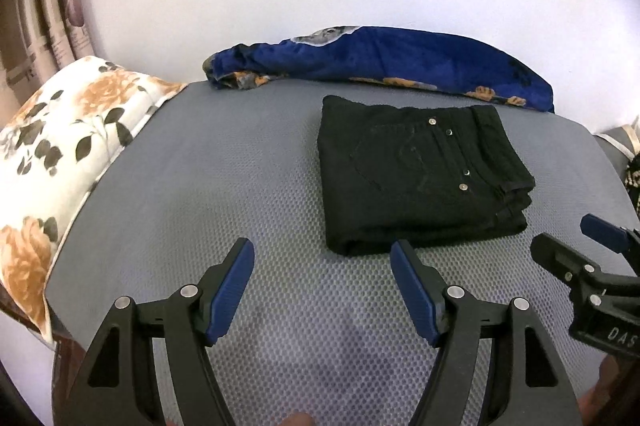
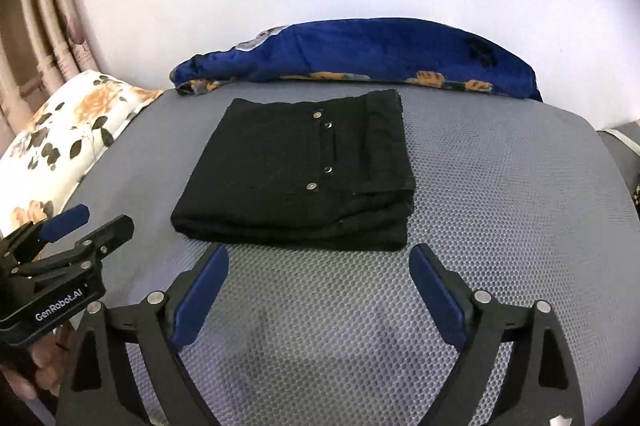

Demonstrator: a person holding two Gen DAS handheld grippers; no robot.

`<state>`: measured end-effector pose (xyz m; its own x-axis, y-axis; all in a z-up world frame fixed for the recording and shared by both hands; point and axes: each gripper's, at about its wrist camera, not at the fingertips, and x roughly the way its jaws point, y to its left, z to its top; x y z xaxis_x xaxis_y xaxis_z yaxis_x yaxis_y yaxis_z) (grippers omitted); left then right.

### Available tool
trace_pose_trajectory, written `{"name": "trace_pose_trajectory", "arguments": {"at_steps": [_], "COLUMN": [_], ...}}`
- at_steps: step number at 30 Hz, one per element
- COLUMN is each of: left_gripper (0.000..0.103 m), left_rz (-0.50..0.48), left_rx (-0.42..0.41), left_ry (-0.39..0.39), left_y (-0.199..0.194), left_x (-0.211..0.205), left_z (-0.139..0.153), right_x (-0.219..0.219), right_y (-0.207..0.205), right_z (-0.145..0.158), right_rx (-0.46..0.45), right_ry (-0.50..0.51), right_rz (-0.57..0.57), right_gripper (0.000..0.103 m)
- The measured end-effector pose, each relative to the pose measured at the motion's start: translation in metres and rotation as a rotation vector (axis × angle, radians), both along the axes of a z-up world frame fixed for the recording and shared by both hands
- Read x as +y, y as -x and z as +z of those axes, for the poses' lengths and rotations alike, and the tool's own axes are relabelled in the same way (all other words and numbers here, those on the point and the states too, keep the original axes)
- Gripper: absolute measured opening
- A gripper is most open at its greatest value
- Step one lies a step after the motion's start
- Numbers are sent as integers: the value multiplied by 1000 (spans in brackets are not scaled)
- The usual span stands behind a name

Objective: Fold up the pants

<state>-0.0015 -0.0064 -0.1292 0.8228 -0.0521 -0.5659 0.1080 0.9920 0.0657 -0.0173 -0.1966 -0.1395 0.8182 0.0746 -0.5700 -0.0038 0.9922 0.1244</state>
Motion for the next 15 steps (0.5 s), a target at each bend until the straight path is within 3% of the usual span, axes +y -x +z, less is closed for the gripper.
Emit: {"name": "trace_pose_trajectory", "arguments": {"at_steps": [15], "left_gripper": [71], "left_rz": [-9], "left_rx": [8], "left_ry": [-9], "left_y": [6], "left_x": [-6], "left_z": [-6], "right_x": [5], "right_y": [9], "right_z": [-5], "right_rx": [-5], "right_ry": [21], "right_rz": [-6], "right_gripper": [92]}}
